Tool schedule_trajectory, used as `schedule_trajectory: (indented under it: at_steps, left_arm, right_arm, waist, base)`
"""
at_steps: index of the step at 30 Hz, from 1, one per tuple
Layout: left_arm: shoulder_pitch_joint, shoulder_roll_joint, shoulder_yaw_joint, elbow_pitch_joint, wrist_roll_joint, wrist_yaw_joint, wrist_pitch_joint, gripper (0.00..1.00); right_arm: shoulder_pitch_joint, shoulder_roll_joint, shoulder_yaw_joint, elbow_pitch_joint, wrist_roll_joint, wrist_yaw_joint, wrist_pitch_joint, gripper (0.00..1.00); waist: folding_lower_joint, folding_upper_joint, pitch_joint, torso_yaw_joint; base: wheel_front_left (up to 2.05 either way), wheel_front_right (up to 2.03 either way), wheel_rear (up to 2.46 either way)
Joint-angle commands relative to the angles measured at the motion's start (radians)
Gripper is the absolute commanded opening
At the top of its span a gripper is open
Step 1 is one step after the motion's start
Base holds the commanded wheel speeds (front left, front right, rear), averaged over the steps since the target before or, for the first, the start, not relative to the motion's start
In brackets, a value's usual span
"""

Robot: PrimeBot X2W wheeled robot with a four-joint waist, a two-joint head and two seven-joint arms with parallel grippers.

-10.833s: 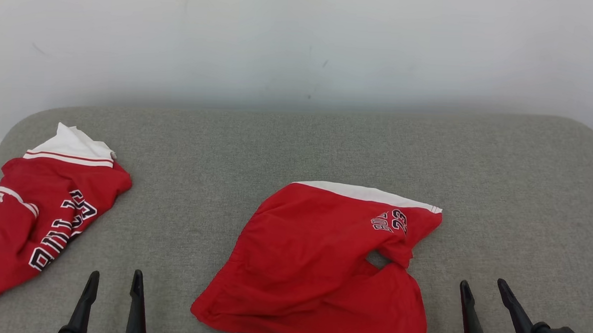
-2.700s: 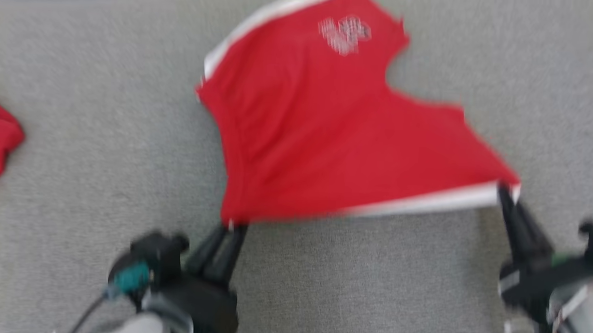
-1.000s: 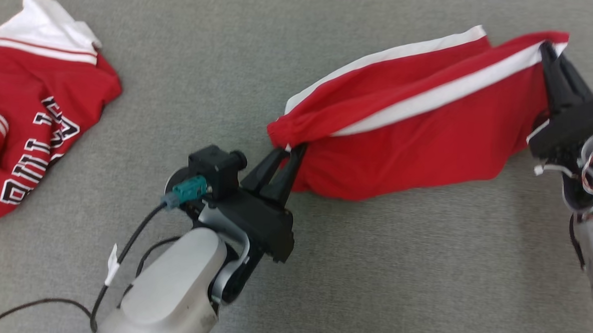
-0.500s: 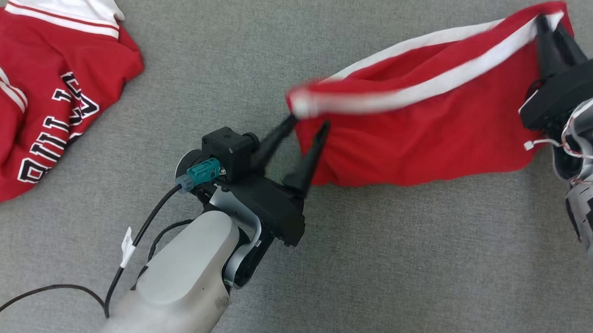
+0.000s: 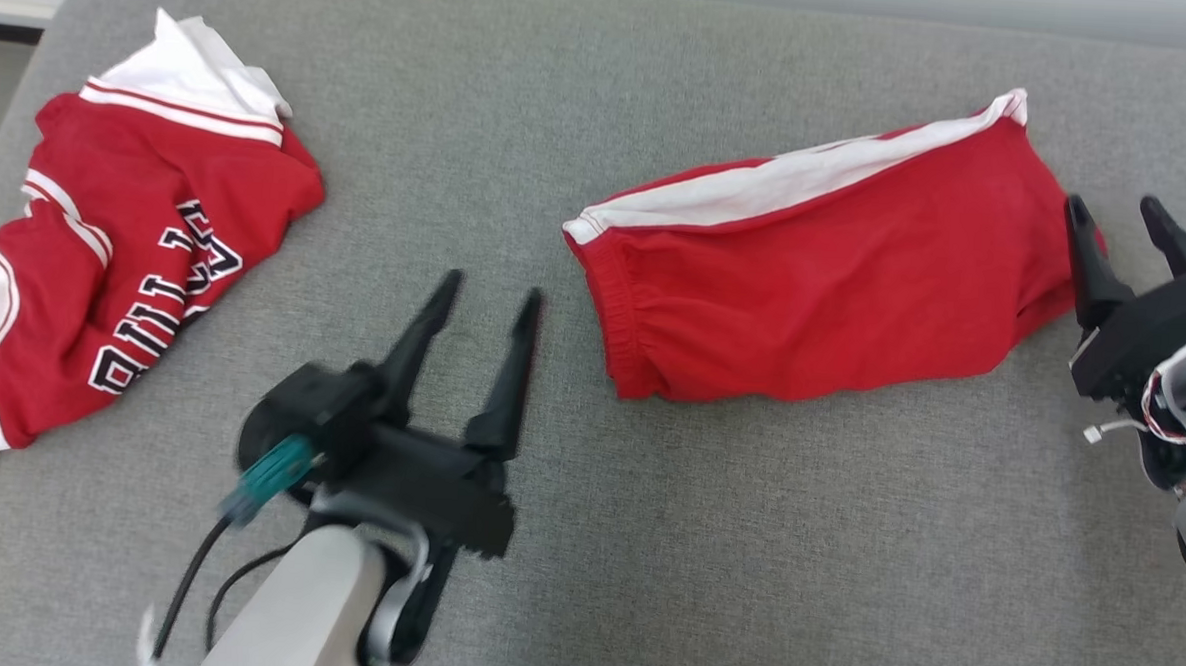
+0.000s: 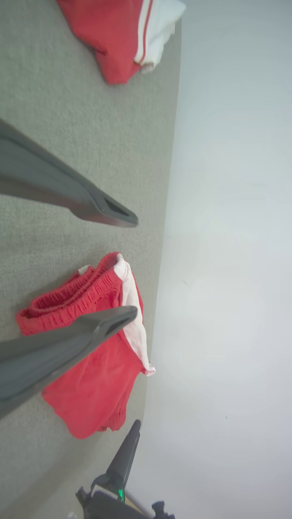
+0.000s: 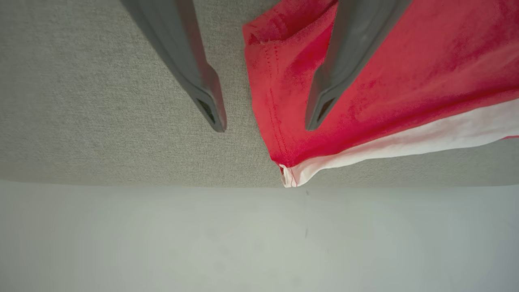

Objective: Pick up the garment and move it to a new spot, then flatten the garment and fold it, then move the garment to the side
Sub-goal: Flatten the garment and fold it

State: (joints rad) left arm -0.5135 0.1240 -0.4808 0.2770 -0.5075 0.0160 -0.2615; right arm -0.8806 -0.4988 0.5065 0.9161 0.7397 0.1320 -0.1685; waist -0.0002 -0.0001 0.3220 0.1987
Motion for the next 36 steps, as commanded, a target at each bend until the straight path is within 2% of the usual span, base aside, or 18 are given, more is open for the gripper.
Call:
schedule_trajectory:
  at_steps: [1, 4, 12, 16, 21, 22, 23, 30, 36]
  left_arm:
    - [0.055, 0.004, 0.043, -0.043, 0.034, 0.01, -0.004, 1.0]
    - [0.124, 0.017, 0.114, -0.121, 0.125, 0.023, -0.004, 1.0]
    - [0.273, -0.047, 0.318, -0.252, 0.228, 0.007, -0.003, 1.0]
    - [0.314, -0.066, 0.37, -0.258, 0.254, -0.024, -0.003, 1.0]
    - [0.332, -0.072, 0.398, -0.252, 0.26, -0.043, -0.003, 1.0]
    - [0.334, -0.073, 0.399, -0.255, 0.251, -0.043, -0.003, 1.0]
    - [0.335, -0.073, 0.397, -0.257, 0.242, -0.041, -0.003, 1.0]
    - [0.356, -0.073, 0.392, -0.247, 0.235, -0.028, -0.003, 1.0]
    - [0.4, -0.073, 0.416, -0.232, 0.255, -0.045, -0.003, 1.0]
  right_arm:
    - [0.021, -0.011, 0.007, 0.006, 0.014, -0.003, -0.005, 1.0]
    - [0.037, -0.018, 0.019, 0.023, 0.037, -0.003, -0.003, 1.0]
    - [0.027, -0.018, 0.044, 0.08, 0.072, -0.003, 0.004, 1.0]
    - [0.02, -0.005, 0.053, 0.113, 0.086, -0.003, 0.009, 1.0]
    - [0.021, 0.014, 0.072, 0.138, 0.105, -0.003, 0.036, 1.0]
    - [0.024, 0.02, 0.076, 0.141, 0.113, -0.003, 0.045, 0.36]
    - [0.026, 0.024, 0.081, 0.144, 0.117, -0.003, 0.05, 0.0]
    - [0.057, 0.027, 0.081, 0.136, 0.174, -0.003, 0.001, 0.0]
    - [0.165, 0.009, 0.075, 0.078, 0.259, -0.003, -0.045, 0.0]
  waist:
    - [0.0002, 0.0001, -0.021, 0.004]
    - [0.0002, 0.0001, -0.02, 0.011]
    - [0.0002, 0.0001, 0.009, 0.036]
    - [0.0002, 0.0001, 0.019, 0.046]
    - [0.0002, 0.0001, 0.024, 0.054]
    - [0.0002, 0.0001, 0.024, 0.056]
    - [0.0002, 0.0001, 0.023, 0.057]
    - [0.0002, 0.0001, -0.026, 0.037]
    - [0.0002, 0.0001, -0.103, -0.022]
  base:
    - [0.0, 0.0, 0.0]
    - [0.0, 0.0, 0.0]
    - [0.0, 0.0, 0.0]
    - [0.0, 0.0, 0.0]
    - [0.0, 0.0, 0.0]
    - [0.0, 0.0, 0.0]
    - [0.0, 0.0, 0.0]
    - [0.0, 0.0, 0.0]
    - [0.0, 0.0, 0.0]
